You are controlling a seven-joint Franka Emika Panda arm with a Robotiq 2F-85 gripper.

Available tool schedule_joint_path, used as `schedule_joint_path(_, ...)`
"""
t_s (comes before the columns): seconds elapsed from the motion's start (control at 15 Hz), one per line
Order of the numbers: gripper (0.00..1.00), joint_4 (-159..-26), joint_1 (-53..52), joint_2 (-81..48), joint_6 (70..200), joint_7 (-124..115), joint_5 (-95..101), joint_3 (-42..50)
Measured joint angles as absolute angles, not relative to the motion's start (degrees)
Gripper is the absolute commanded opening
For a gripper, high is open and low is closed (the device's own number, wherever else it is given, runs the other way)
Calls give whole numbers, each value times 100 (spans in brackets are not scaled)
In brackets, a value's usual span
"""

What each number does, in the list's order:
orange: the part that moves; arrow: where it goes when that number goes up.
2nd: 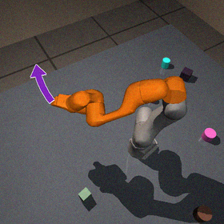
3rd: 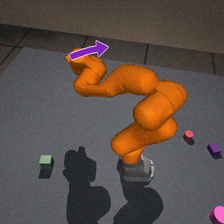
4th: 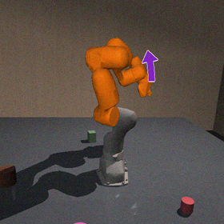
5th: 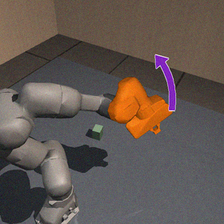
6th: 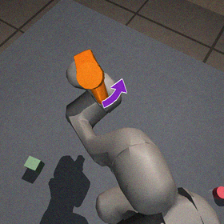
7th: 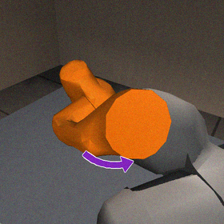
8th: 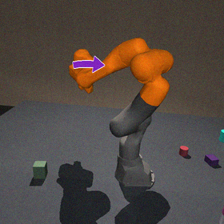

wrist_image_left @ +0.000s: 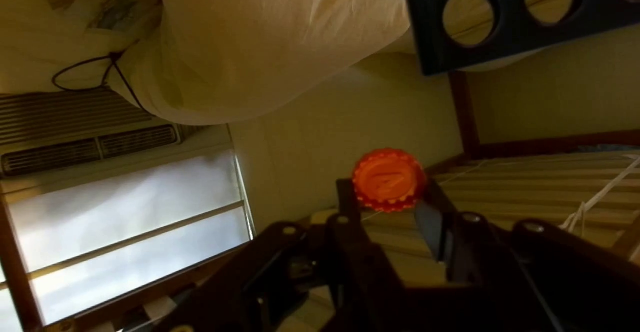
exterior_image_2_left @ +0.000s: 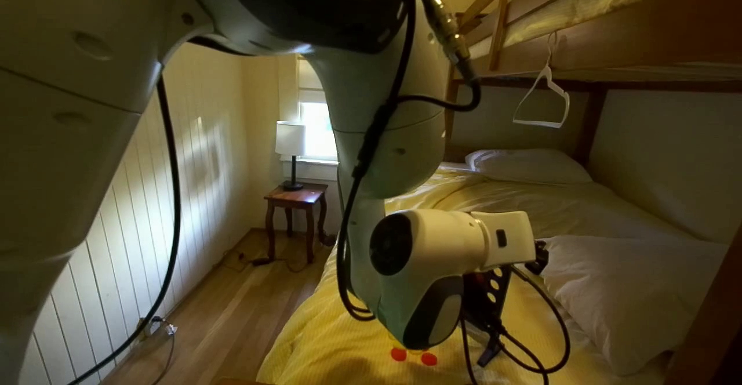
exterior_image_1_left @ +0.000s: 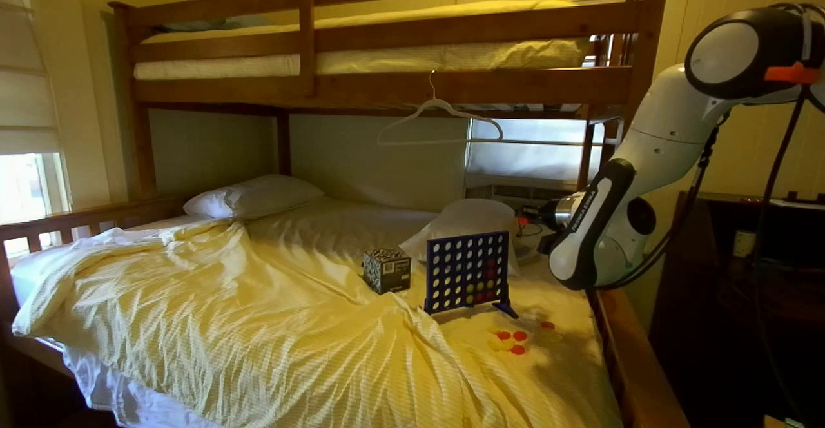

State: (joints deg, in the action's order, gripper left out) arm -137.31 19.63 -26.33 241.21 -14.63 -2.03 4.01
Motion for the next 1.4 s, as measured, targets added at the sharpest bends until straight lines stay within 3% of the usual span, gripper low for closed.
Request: schedule_joint_path(1.4, 9, -13061, 1316, -3263, 24121, -976, -884, 478)
